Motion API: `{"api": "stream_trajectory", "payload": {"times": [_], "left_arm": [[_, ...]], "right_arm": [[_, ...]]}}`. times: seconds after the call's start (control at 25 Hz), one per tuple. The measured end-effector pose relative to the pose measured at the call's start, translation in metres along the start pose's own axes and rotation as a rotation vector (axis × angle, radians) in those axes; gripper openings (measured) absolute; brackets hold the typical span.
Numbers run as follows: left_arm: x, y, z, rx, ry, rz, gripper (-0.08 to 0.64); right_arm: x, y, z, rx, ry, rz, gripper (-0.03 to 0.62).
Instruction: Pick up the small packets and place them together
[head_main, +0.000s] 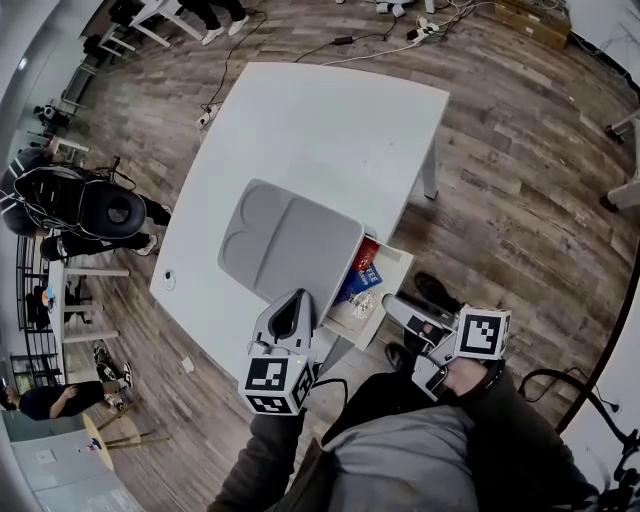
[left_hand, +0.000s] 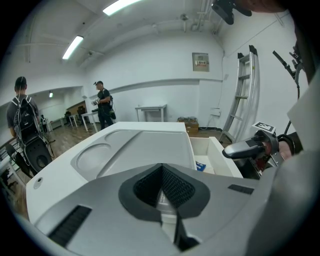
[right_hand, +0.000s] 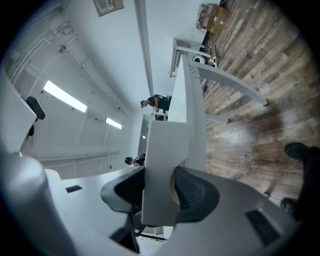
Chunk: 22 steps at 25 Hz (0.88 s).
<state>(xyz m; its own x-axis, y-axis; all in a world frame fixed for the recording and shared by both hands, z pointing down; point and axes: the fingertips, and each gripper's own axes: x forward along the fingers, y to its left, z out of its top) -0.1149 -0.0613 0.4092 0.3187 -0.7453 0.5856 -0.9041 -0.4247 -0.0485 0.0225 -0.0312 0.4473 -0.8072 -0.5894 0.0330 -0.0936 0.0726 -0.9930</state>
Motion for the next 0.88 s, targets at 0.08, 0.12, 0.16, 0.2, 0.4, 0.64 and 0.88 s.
{"api": "stream_trajectory", "payload": {"times": [0.08, 0.12, 0.16, 0.2, 0.4, 0.64, 0.88], "left_arm": [[-0.001, -0.003, -0.001, 0.004, -0.001, 0.004, -0.003], [-0.002, -0.005, -0.002, 0.004, -0.001, 0.005, -0.003], [-0.002, -0.006, -0.002, 0.004, 0.000, 0.007, -0.003], [-0.001, -0.006, -0.002, 0.005, 0.000, 0.007, -0.003], [0.000, -0.006, -0.001, 0.014, -0.003, 0.008, -0.003], [-0.003, -0.006, -0.001, 0.017, -0.004, 0.008, -0.003], [-0.002, -0.007, -0.001, 0.018, -0.003, 0.009, -0.003]], "right_arm": [[-0.006, -0.001, -0.001, 0.001, -0.002, -0.001, 0.195], [-0.009, -0.001, -0.001, 0.001, -0.003, 0.000, 0.195], [-0.011, -0.001, -0.002, 0.001, -0.003, 0.001, 0.193], [-0.012, -0.001, -0.002, 0.001, -0.003, 0.002, 0.193], [-0.015, -0.002, -0.001, -0.002, -0.010, 0.003, 0.193], [-0.023, 0.000, -0.004, -0.004, -0.020, 0.000, 0.193], [-0.033, -0.003, -0.004, 0.000, -0.026, -0.007, 0.193]]}}
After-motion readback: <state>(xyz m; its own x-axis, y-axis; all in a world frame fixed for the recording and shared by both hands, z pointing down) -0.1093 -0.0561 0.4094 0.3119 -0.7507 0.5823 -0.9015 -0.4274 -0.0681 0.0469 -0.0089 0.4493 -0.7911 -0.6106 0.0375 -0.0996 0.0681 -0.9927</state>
